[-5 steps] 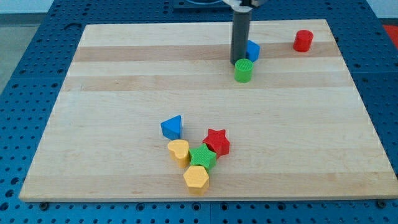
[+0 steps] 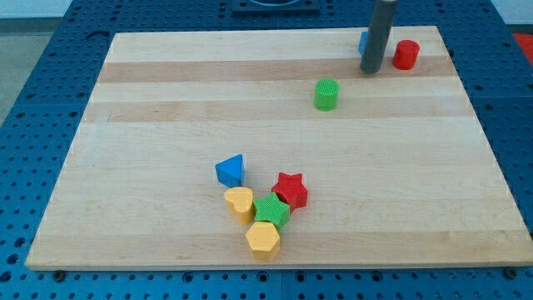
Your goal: Slide the green circle to the red circle
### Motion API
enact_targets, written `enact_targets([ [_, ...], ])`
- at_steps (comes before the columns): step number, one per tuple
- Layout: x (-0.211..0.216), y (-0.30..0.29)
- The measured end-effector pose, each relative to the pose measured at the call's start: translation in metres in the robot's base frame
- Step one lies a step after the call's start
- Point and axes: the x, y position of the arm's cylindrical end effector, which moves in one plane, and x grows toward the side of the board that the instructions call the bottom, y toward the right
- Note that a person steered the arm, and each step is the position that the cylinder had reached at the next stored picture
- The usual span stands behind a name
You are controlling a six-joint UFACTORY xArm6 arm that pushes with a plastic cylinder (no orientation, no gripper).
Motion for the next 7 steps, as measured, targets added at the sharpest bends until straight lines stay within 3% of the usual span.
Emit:
enact_targets([
  [2, 0.111, -0.018],
  [3, 0.120, -0.018],
  [4, 0.119, -0.058],
  [6, 0.049, -0.135],
  [7, -0.007, -0.121],
])
